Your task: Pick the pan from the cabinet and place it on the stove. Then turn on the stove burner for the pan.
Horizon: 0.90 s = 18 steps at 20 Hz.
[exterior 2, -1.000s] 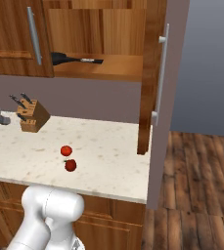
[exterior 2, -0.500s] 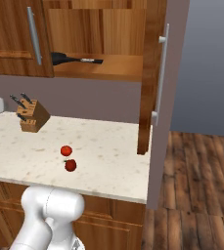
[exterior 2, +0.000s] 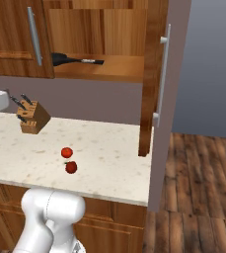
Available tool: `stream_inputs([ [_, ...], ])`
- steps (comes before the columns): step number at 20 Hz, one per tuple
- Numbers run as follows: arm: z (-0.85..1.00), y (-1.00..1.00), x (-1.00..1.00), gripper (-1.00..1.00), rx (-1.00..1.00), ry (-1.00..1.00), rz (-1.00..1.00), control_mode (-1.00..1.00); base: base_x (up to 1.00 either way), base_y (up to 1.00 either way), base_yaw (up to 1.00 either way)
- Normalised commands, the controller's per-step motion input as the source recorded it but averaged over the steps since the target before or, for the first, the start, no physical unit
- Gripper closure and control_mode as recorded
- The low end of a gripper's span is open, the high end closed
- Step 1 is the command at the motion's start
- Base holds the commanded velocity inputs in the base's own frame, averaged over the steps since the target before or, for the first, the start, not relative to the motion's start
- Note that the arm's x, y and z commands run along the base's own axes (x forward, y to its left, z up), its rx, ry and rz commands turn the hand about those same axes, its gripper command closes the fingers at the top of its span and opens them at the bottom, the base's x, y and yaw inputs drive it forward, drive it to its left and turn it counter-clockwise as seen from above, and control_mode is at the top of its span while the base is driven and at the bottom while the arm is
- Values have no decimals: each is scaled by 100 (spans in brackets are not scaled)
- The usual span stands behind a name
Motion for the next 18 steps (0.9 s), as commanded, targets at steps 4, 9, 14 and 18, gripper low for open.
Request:
stream_inputs([
  [4,24,30,21,-100,7,-19,0,-100,0,0,0],
  [9,30,30,20,-100,3,-14,0,-100,0,0,0],
  [14,18,4,16,-100,2,-5,0,-100,0,0,0],
  [18,0,-1,29,-100,4,2,0,-100,0,0,0],
])
